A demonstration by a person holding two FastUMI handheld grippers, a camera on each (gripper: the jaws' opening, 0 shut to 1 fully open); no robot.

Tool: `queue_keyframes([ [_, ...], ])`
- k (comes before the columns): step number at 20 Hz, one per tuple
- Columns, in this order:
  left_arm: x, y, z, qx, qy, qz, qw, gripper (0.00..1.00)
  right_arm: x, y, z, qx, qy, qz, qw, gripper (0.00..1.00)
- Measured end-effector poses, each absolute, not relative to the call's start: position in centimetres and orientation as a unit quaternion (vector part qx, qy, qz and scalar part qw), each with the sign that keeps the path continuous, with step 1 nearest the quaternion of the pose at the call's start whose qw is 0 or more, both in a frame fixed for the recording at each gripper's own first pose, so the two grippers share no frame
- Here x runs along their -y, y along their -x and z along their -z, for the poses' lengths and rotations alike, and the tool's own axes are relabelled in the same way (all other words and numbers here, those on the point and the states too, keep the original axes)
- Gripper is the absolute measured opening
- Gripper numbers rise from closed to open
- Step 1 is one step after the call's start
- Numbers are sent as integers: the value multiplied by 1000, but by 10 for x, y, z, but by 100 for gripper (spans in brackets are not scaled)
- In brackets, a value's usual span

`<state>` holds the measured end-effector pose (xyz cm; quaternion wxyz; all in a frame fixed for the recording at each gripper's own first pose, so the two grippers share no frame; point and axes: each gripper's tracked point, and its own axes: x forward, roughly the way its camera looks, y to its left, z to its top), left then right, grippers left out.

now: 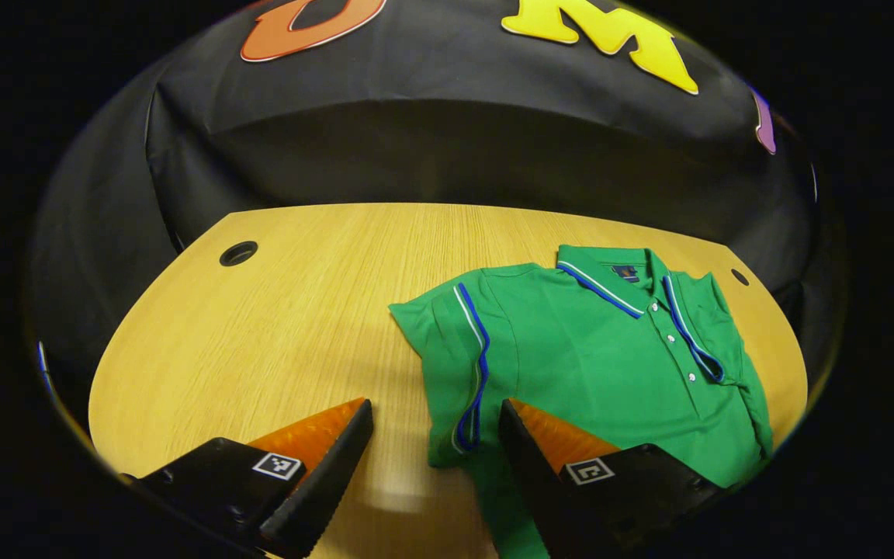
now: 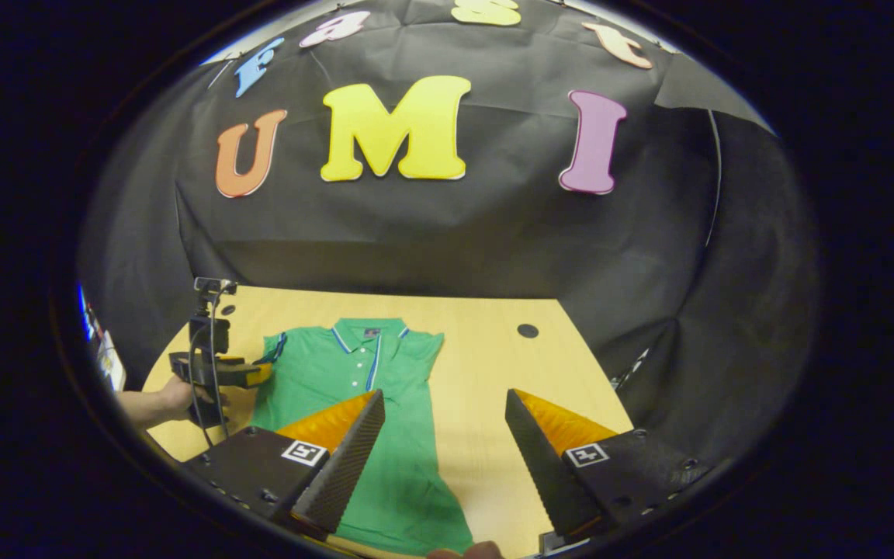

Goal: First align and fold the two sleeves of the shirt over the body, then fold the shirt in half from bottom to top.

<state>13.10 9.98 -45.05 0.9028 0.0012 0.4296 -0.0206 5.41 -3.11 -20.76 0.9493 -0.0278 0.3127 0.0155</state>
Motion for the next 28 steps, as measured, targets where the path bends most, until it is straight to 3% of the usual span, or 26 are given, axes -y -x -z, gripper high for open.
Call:
queue_keyframes([
  [3,-102,-142,449,-422,-5,35,906,100,26,-58,216,-324,21,-18,946,96],
  [5,-105,-146,451,-421,-9,38,906,93,21,-61,219,-329,19,-21,944,96],
  [7,-109,-148,452,-424,-9,37,905,81,18,-64,225,-334,18,-22,942,97],
  [8,-109,-148,451,-423,-7,39,905,63,17,-65,227,-336,17,-22,941,95],
  [11,-106,-149,452,-422,-1,48,905,38,12,-66,235,-346,13,-25,938,96],
  [12,-105,-150,451,-420,2,47,906,24,11,-67,236,-347,12,-26,937,96],
  [14,-107,-150,451,-417,3,42,908,12,11,-68,239,-349,11,-27,937,97],
  [17,-105,-149,445,-416,2,45,908,6,12,-66,242,-352,5,-24,936,95],
  [28,-16,-166,359,-365,15,107,925,6,46,-54,228,-330,-35,-5,943,95],
])
